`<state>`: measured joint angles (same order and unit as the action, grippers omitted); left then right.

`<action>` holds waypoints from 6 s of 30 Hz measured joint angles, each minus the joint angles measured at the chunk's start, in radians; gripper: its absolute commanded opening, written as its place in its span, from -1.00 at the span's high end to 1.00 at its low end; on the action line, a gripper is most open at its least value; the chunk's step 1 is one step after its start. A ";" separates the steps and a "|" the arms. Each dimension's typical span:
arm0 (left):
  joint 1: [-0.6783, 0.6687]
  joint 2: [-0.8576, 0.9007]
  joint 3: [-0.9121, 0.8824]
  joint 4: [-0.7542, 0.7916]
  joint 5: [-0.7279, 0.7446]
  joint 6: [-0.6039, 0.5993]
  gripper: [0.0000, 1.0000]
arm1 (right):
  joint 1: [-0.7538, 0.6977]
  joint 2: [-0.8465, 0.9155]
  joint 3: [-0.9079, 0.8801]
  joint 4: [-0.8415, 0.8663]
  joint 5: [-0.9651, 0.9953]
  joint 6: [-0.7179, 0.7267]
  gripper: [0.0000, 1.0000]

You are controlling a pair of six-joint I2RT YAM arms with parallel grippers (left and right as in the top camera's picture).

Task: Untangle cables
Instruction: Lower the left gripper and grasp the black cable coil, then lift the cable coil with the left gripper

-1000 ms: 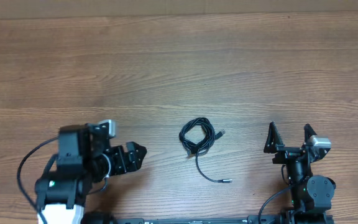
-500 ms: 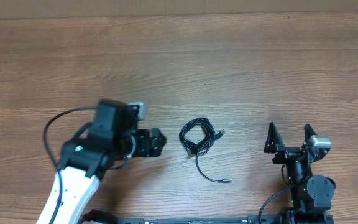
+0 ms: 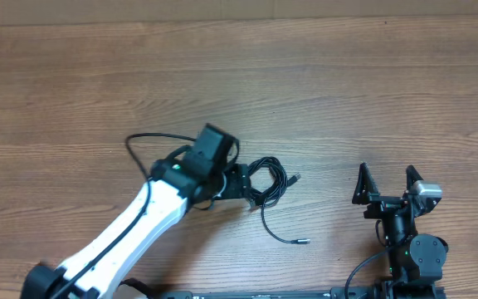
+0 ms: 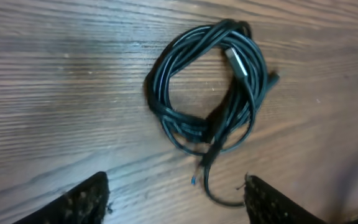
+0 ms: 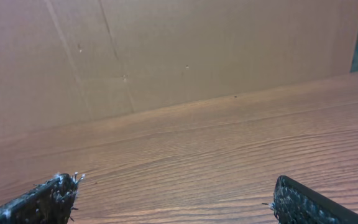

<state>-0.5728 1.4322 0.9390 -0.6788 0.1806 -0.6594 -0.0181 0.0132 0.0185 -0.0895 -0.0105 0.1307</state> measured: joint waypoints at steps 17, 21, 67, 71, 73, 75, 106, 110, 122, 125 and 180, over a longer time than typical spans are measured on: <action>-0.017 0.307 0.010 0.174 -0.086 -0.245 0.03 | 0.000 0.000 0.000 0.000 0.000 0.000 -1.00; -0.017 0.333 0.024 0.191 -0.085 -0.253 0.67 | 0.000 0.000 0.000 0.000 0.000 0.000 -1.00; 0.206 0.153 0.031 -0.085 -0.143 0.056 -0.01 | 0.000 0.000 0.000 0.000 0.000 0.000 -1.00; 0.206 0.158 0.031 -0.078 -0.171 0.216 -0.03 | 0.000 0.000 0.000 0.000 0.000 -0.001 -1.00; 0.206 0.172 0.029 -0.088 -0.169 0.257 -0.03 | 0.000 0.000 0.000 0.000 0.000 0.000 -1.00; 0.206 0.196 0.021 -0.087 -0.159 0.281 0.01 | 0.000 0.000 0.000 0.000 0.000 0.000 -1.00; 0.216 0.160 0.147 -0.253 -0.113 0.315 0.92 | 0.000 0.000 0.000 0.000 0.000 -0.001 -1.00; 0.216 0.126 0.156 -0.323 -0.113 0.364 0.92 | 0.000 0.000 0.000 0.000 0.000 0.000 -1.00; 0.215 0.018 0.233 -0.333 -0.040 0.264 0.91 | 0.000 0.000 0.000 0.000 0.000 -0.001 -1.00; 0.216 0.030 0.232 -0.337 -0.031 0.074 0.92 | 0.000 0.000 0.000 0.000 0.000 -0.001 -1.00; 0.168 0.285 -0.014 0.003 -0.110 0.134 0.92 | 0.000 0.000 0.000 0.000 0.000 0.000 -1.00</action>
<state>-0.4046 1.7172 0.9249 -0.6758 0.0704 -0.5251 -0.0181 0.0132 0.0185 -0.0898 -0.0109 0.1307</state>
